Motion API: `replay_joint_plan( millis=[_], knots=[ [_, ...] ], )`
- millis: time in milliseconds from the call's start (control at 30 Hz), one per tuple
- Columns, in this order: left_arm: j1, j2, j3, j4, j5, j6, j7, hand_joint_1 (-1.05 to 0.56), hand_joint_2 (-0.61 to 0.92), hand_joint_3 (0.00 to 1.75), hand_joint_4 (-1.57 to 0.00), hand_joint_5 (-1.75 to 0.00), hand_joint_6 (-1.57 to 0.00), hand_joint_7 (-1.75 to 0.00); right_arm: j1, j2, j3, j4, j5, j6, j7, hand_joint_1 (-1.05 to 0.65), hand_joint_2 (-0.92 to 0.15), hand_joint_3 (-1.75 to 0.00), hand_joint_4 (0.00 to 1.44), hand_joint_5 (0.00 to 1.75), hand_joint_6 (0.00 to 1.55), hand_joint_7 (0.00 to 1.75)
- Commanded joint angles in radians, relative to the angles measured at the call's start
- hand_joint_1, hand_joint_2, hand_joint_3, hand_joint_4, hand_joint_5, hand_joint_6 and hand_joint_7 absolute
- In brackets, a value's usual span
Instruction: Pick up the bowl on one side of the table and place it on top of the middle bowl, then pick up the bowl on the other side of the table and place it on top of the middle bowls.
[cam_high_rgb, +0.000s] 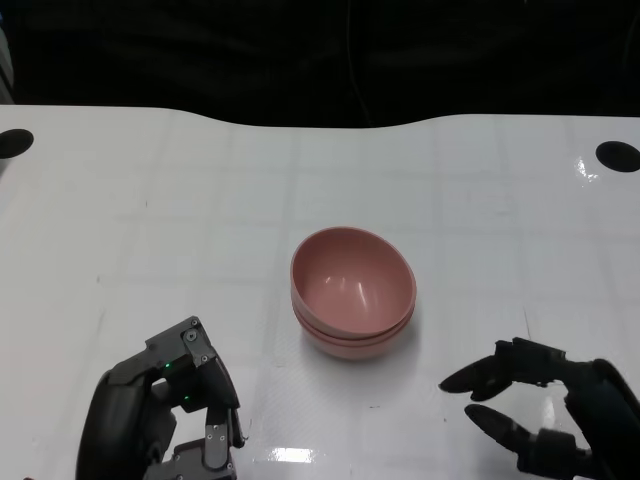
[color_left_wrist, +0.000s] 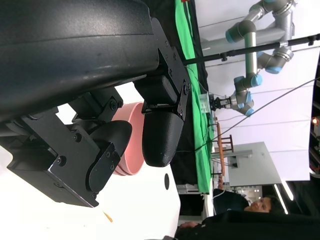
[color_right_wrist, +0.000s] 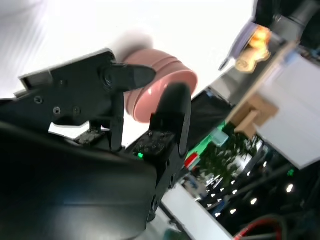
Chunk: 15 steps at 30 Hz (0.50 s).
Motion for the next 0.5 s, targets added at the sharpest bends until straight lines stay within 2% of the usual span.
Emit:
replay_joint_plan(
  millis=[33, 133, 267, 300, 367, 500],
  knots=[
    [0.019, 0.009, -0.002, -0.012, -0.02, 0.002, -0.011, 0.07, 0.34, 1.58, -0.96, -1.75, -0.83, -1.64, 0.009, 0.017, -0.031, 0.002, 0.047, 0.002, 0.039, 0.05, -0.39, -1.24, 0.73, 1.42, 0.79, 1.04],
    [0.031, 0.011, -0.008, -0.02, -0.024, 0.012, -0.016, 0.06, 0.34, 1.58, -0.95, -1.75, -0.83, -1.64, 0.01, 0.034, -0.047, 0.007, 0.034, -0.003, 0.053, 0.03, -0.38, -1.24, 0.8, 1.49, 0.79, 1.08],
    [0.033, 0.016, -0.01, -0.018, -0.023, 0.01, -0.015, 0.06, 0.34, 1.58, -0.94, -1.75, -0.83, -1.64, 0.007, 0.048, -0.061, 0.019, 0.019, -0.014, 0.065, 0.03, -0.38, -1.23, 0.81, 1.5, 0.79, 1.09],
    [0.034, 0.018, -0.009, -0.016, -0.023, 0.012, -0.015, 0.06, 0.33, 1.58, -0.95, -1.75, -0.83, -1.64, -0.007, 0.048, -0.063, 0.04, 0.018, -0.039, 0.07, 0.07, -0.37, -1.29, 0.88, 1.57, 0.85, 1.14],
    [0.034, 0.023, -0.008, -0.017, -0.029, 0.018, -0.02, 0.02, 0.32, 1.59, -0.96, -1.75, -0.83, -1.64, -0.027, 0.053, -0.067, 0.068, 0.019, -0.066, 0.077, 0.1, -0.24, -1.55, 0.95, 1.67, 0.92, 1.27],
    [0.027, 0.028, -0.006, -0.016, -0.039, 0.028, -0.026, 0.0, 0.3, 1.59, -0.96, -1.75, -0.84, -1.64, -0.044, 0.066, -0.078, 0.088, 0.001, -0.072, 0.078, 0.1, -0.14, -1.7, 0.99, 1.74, 0.95, 1.42]
  ],
)
